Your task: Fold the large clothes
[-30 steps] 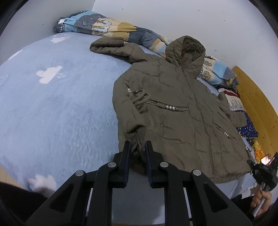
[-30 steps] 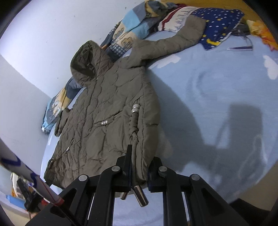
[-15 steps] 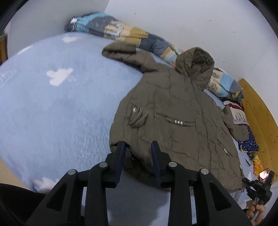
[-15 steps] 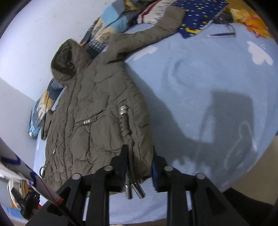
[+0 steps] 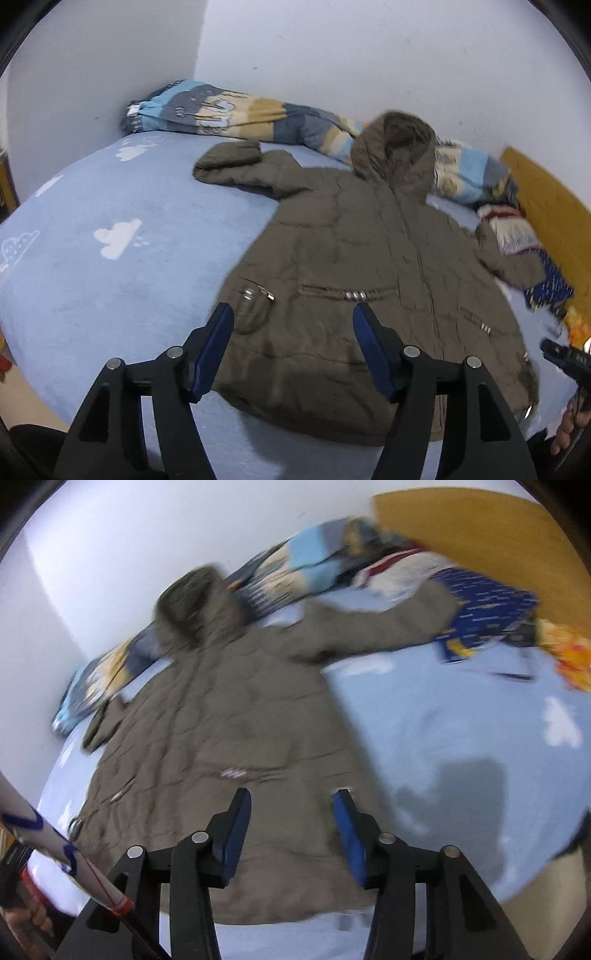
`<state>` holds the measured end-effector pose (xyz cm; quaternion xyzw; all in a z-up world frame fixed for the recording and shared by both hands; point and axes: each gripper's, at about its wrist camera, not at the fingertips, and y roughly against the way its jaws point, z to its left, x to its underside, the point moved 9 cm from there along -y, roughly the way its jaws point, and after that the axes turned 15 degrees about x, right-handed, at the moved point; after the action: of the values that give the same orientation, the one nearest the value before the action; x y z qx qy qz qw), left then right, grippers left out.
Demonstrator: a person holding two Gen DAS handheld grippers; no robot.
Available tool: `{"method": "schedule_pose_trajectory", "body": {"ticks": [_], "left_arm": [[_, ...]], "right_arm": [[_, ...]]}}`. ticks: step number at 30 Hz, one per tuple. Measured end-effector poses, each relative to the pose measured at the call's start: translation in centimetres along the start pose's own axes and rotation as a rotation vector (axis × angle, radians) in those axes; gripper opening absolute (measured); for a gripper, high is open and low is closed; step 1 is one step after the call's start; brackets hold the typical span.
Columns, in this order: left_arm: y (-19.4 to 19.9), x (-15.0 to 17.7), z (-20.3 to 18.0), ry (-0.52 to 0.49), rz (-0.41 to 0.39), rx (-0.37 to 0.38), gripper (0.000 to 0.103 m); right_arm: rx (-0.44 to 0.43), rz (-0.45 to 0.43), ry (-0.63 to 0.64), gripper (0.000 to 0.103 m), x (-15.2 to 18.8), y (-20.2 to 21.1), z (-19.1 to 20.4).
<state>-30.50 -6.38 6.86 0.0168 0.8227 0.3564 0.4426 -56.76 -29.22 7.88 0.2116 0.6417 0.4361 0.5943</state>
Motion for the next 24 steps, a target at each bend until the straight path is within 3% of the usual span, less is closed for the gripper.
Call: {"method": "schedule_pose_trajectory", "body": {"ticks": [3,7,9,12,16,24], "left_arm": [[-2.3,2.2,-0.5,-0.018,0.085,-0.016,0.066],[-5.1,6.4,-0.1,0.000,0.263,-0.029,0.066],[-5.2,7.6,-0.4,0.001,0.297,-0.034,0.066],[-3.6,6.3,-1.7,-0.039,0.242,-0.035,0.066],[-0.2,2.6,-5.2,-0.159,0.094,-0.051,0.066],[2.6,-3.2,-11.7,-0.290,-0.112,-0.019,0.072]], "right_arm": [[-0.037,0.068,0.033,0.051,1.6,-2.6,3.3],[-0.013,0.147,0.096,0.051,4.4,-5.5,4.5],[-0.005,0.210,0.101,0.051,5.4,-6.9,4.2],[-0.048,0.198,0.062,0.051,4.8,-6.4,4.1],[-0.104,0.070,0.024,0.052,2.7,-3.2,4.0],[-0.080,-0.097,0.052,0.057,1.1,0.1,3.6]]}}
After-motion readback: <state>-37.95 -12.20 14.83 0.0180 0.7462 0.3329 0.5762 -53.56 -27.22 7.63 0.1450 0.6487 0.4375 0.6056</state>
